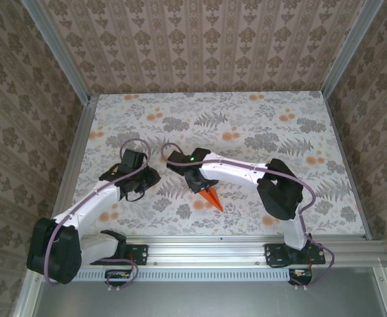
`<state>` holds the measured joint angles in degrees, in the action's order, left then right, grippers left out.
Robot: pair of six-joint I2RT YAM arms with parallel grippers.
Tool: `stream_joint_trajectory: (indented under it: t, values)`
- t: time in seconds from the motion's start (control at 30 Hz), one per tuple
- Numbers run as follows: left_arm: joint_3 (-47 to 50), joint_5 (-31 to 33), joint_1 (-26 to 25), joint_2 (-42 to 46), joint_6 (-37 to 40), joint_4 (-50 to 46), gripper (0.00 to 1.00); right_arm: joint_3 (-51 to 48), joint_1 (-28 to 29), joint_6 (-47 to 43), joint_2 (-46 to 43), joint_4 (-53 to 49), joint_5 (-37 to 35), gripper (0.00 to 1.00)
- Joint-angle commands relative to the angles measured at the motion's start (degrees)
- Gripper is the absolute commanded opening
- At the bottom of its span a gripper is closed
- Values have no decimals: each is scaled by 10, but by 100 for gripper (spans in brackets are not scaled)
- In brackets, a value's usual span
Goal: Fold a paper plane with a square sheet of paper (pick it up from the middle)
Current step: Turn over the paper at the center of the table.
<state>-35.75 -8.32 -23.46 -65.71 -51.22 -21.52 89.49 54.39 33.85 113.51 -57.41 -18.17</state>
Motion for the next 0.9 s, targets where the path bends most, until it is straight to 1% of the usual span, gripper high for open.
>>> stream_joint_trajectory:
  t: [0.0, 0.13, 0.23, 0.4, 0.57, 0.8, 0.87]
  values:
    - [-2, -14, 3, 6, 14, -13, 26, -47, -15, -12, -64, 39, 52, 54]
    - [-3, -21, 3, 4, 17, -7, 26, -96, -23, -22, -103, 91, 99, 65]
    - [-5, -28, 3, 0, 19, -5, 26, -117, -24, -32, -109, 110, 121, 69]
    - [-9, -35, 4, -7, 25, -4, 26, -144, -24, -36, -102, 129, 133, 71]
    - [-8, -36, 4, -7, 25, -3, 26, -147, -24, -48, -81, 126, 111, 69]
    - [-13, -40, 3, -17, 28, -4, 27, -146, -24, -61, -52, 136, 113, 63]
    - [-14, -41, 3, -20, 28, -4, 27, -144, -23, -62, -48, 134, 107, 57]
